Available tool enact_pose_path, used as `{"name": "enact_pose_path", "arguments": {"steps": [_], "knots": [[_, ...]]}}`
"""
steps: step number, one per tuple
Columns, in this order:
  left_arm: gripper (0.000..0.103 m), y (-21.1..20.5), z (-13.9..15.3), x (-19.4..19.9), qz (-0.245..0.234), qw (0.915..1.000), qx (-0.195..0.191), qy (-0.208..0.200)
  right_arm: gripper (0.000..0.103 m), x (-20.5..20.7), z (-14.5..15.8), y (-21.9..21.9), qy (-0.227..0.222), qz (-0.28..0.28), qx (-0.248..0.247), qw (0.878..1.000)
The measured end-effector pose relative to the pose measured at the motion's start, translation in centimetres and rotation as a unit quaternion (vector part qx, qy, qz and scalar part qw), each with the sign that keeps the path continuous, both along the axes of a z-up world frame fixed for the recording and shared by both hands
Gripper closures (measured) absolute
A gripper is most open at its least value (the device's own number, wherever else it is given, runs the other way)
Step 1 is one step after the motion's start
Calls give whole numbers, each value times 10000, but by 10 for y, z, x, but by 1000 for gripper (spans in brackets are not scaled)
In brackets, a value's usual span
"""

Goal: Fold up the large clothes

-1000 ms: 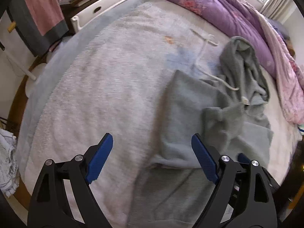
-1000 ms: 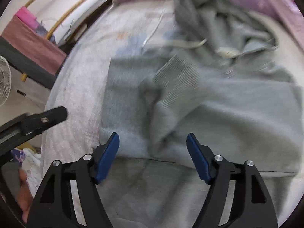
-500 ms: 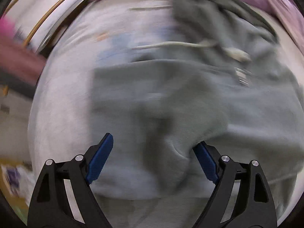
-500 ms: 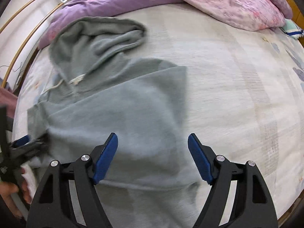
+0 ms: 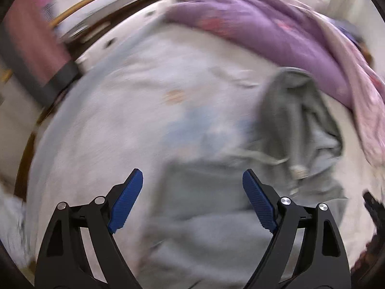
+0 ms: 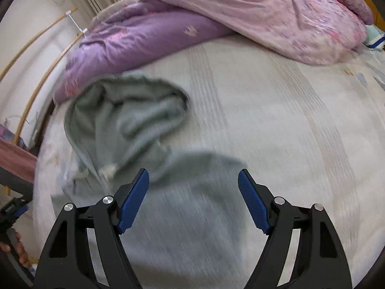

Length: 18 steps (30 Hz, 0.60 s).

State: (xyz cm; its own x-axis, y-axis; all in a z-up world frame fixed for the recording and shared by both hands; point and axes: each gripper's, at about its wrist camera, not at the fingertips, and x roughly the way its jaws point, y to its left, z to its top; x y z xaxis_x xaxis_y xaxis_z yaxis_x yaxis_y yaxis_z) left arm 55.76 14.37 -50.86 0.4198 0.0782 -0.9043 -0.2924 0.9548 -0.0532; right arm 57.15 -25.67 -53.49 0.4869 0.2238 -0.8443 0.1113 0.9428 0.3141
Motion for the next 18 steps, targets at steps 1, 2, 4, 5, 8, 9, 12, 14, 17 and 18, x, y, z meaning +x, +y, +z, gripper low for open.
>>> {"name": "enact_pose_path", "arguments": {"steps": [1,2,4,5,8,9,12,14,17,18], "knots": [[17,-10,-1,15,-203,9997,-71,-74,30,9,0,0,-5,-7,78,10000],[17,-19,-5,32,-362,9993,-84,-38,30,19,-2,0,9,-26,132,9999],[16,-36,-8,65,-599,9982,89,-8,30,43,-7,-2,48,-25,110,9999],[16,-42,-11,74,-669,9976,148,-35,30,52,-11,-3,80,-4,91,9999],[16,-50,-37,102,-748,9962,431,66,30,85,-30,-5,228,31,-49,9997],[16,-50,-53,107,-776,9959,386,244,30,96,-40,-7,349,-38,-132,9993],[16,-33,-71,111,-559,9974,270,353,30,114,-64,-12,549,-123,-72,9984],[16,-24,-64,117,-452,9987,170,153,30,125,-78,-10,637,-27,-90,9979],[16,-25,-57,147,-552,9976,423,-42,42,135,-88,-4,564,191,-209,9980],[20,-26,-57,152,-587,9970,503,-91,61,137,-89,-2,537,289,-189,9980]]}}
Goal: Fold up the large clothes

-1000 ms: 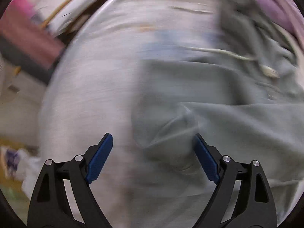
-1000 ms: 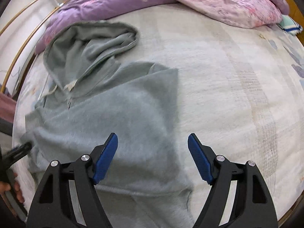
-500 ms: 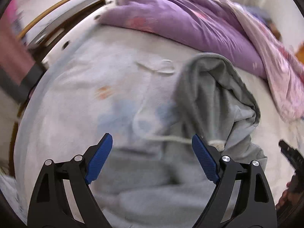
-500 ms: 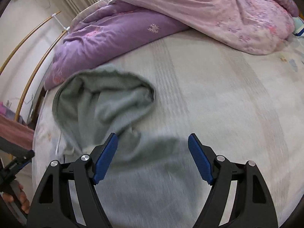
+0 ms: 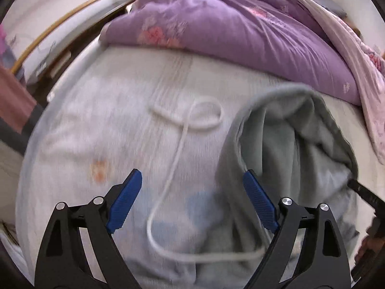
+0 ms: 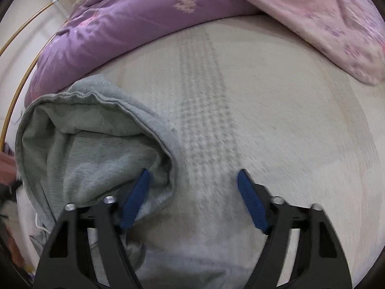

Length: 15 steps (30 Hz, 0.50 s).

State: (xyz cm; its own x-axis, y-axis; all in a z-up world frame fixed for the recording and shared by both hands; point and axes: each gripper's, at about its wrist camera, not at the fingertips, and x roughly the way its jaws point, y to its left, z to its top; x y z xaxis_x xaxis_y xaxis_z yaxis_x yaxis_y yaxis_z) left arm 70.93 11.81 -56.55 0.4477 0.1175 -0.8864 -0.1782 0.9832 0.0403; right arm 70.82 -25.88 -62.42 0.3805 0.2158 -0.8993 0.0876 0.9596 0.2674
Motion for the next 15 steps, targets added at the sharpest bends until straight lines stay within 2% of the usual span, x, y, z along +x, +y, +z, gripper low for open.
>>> {"name": "enact_pose_path", "arguments": {"steps": [1,2,3,4,6,8,9,11,12,13,15], "knots": [[30,-3,-2,8,-76,9999,81,-66,72,1,-2,1,12,86,64,9999],[65,-6,-8,18,-222,9997,80,-21,80,2,-3,1,26,133,110,9998],[96,-8,-16,26,-302,9995,-7,134,93,1,0,2,-35,210,139,9997],[97,-7,-25,29,-327,9990,-135,265,95,1,3,2,-93,255,116,9996],[97,0,-23,17,-284,9996,-19,94,97,-6,16,-1,-324,266,18,9991],[97,17,-11,-7,-106,9996,-206,-174,97,-24,37,-16,-649,72,217,9976],[97,30,-11,-23,34,9994,-310,-167,97,-33,42,-21,-706,84,195,9973],[97,46,-27,-42,166,9990,-411,118,96,-47,36,-28,-491,100,50,9987],[96,51,-48,-50,66,9973,-532,504,95,-51,29,-30,-308,110,54,9994],[96,51,-59,-53,-51,9951,-692,703,88,-56,12,-30,85,282,-28,9996],[95,50,-56,-59,-240,9945,-813,615,85,-62,0,-28,419,431,5,9982]]}}
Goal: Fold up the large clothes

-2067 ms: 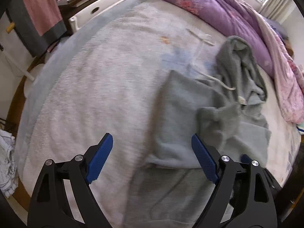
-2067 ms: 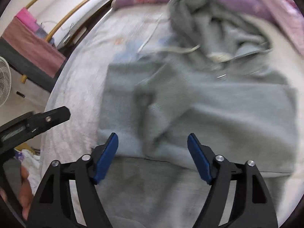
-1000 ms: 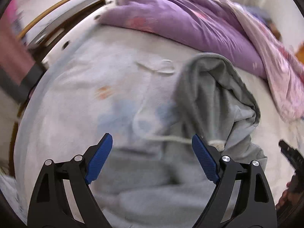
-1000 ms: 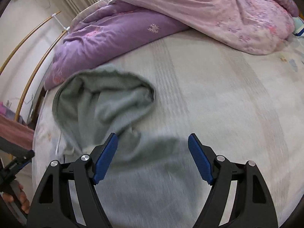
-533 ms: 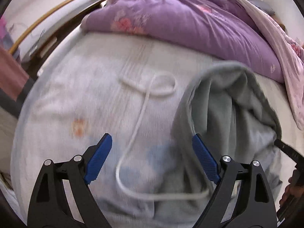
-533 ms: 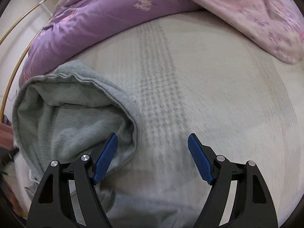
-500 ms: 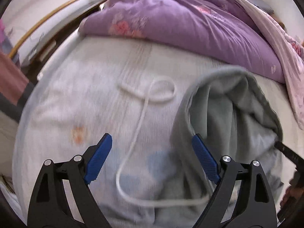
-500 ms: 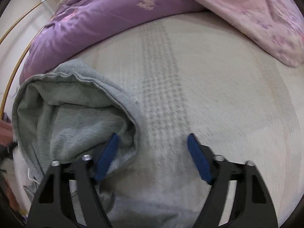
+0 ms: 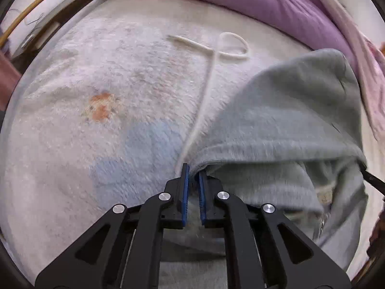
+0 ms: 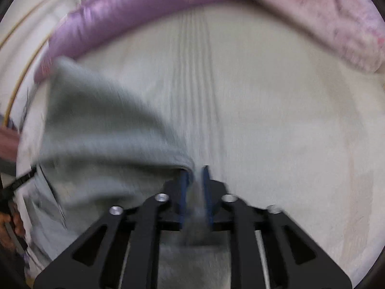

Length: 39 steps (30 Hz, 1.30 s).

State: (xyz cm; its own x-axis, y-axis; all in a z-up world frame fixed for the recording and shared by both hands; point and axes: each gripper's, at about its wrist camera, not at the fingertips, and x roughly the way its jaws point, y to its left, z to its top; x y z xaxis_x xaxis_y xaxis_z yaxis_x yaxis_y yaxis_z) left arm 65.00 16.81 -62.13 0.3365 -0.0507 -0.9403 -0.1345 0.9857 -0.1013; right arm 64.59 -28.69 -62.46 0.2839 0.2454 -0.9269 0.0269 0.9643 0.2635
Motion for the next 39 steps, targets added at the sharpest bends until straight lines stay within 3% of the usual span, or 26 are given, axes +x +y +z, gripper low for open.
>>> {"name": "enact_pose_path", "arguments": {"steps": [1,2,3,4,5,7,9,11,14,15,16,17,18,19,20,24,28,32,34,36,39], "knots": [[92,3,9,0,-31,9999,-165,-16,81,-2,3,-2,-7,-7,25,10000],[80,7,18,1,-6,9990,-450,-76,77,-4,11,-3,-59,-8,-16,10000],[58,14,30,1,90,9965,-784,-258,63,-4,19,-4,-113,-1,-45,9999],[47,19,40,0,179,9941,-963,-472,41,-5,33,-5,-288,19,-31,9996],[32,22,51,1,242,9912,-1084,-727,33,-5,48,-4,-555,20,-22,9985],[28,15,67,18,152,9910,-897,-978,29,2,68,6,-959,156,-96,9952],[28,-3,62,48,-51,9957,-549,-751,29,26,76,30,-1168,471,-131,9920],[28,-19,44,76,-272,9966,-560,-543,29,48,69,52,-1242,624,-220,9901],[28,-42,-7,101,-393,9987,-291,157,29,86,42,84,-963,832,-75,9918],[28,-48,-13,99,-444,9989,-93,148,29,91,38,90,-921,879,-32,9919],[30,-55,-15,95,-556,9983,146,22,40,98,30,99,-878,1022,-23,9909],[51,-58,-12,90,-590,9976,301,-224,58,101,28,106,-881,1127,14,9897],[90,-58,-9,87,-535,9978,243,-311,91,105,25,112,-869,1268,165,9880],[95,-54,-4,84,-381,9985,138,-357,98,105,22,118,-772,1367,170,9875],[98,-51,6,77,-282,9982,2,-538,99,103,25,122,-857,1424,100,9860],[98,-53,41,45,-297,9929,183,-1139,99,56,71,123,-1718,1551,-277,9724],[98,-62,86,-13,-365,9833,375,-1741,99,-1,115,119,-2361,1481,-349,9597],[98,-64,114,-81,-241,9793,293,-1989,99,-75,140,119,-2517,1458,-268,9564],[98,-68,123,-122,-205,9780,438,-2031,99,-114,144,119,-2480,1452,-299,9574],[98,-75,121,-158,-141,9776,568,-2023,99,-158,143,131,-2421,1540,-568,9563],[98,-76,107,-208,-7,9842,447,-1715,98,-220,130,141,-2326,1698,-965,9528]]}}
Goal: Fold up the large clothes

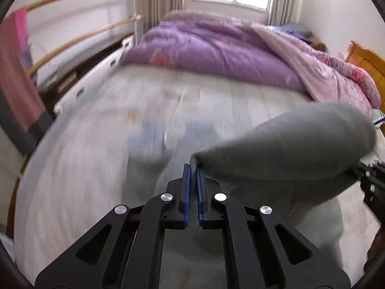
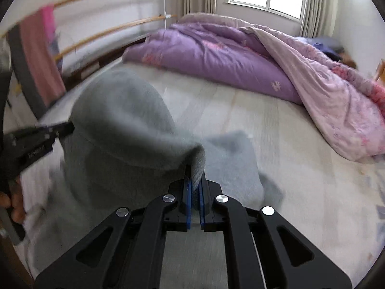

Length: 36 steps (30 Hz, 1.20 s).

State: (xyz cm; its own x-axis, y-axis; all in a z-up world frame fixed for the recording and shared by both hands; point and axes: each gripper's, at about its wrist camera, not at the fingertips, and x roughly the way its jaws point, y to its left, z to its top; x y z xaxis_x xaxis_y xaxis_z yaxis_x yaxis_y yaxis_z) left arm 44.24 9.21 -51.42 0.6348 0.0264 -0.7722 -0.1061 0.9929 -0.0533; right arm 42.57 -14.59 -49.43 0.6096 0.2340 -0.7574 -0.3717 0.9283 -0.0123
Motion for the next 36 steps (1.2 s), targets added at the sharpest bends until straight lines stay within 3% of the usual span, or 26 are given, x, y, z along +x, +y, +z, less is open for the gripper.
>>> {"name": "enact_pose_path", "arguments": {"steps": [4,5,6,7,8,11,12,13,17,19,21,23,24,27,30,32,34,36], "knots": [[90,4,-27,-49,166,9987,-163,444,92,-44,-41,-8,806,-364,68,9961],[73,6,-33,-57,240,9978,-182,592,91,-55,-55,-12,1105,-517,-13,9925],[47,10,-39,-66,325,9960,-257,794,90,-62,-65,-17,1382,-675,-8,9881],[39,13,-42,-75,389,9944,-386,902,90,-68,-70,-23,1581,-837,85,9838],[37,15,-41,-81,444,9938,-480,903,89,-77,-73,-32,1732,-1016,222,9794],[28,20,-33,-89,572,9871,-1107,1010,70,-87,-66,-53,1931,-1498,764,9667],[27,21,-30,-87,633,9843,-1336,969,50,-85,-64,-58,1951,-1621,977,9623],[25,22,-28,-84,727,9809,-1547,924,38,-82,-57,-63,1872,-1800,1242,9576],[22,8,-24,-53,647,9783,-1718,965,42,-49,-41,-62,1581,-1888,1890,9506],[21,0,-16,-36,538,9797,-1769,768,52,-21,-43,-57,1547,-1963,1925,9489],[21,-8,-18,-22,463,9810,-1726,758,54,-5,-50,-61,1572,-2181,1754,9471],[21,-16,-29,-8,458,9838,-1455,942,66,10,-68,-65,1905,-2386,1695,9370],[22,-23,-44,-2,435,9839,-1235,1218,83,13,-81,-69,2053,-2469,1705,9316],[28,-35,-89,0,541,9771,-181,2052,92,12,-117,-77,2485,-2604,1755,9163],[28,-25,-99,-15,836,9737,-475,2065,95,-1,-123,-82,2531,-2667,1511,9176],[28,-26,-97,-14,767,9731,-504,2114,94,-4,-130,-89,2678,-2714,1656,9095],[28,-16,-87,-11,743,9698,-945,2123,82,-4,-121,-92,2694,-2661,1778,9083],[28,1,-67,-5,726,9647,-1569,1986,80,1,-102,-98,2681,-2676,1903,9057]]}}
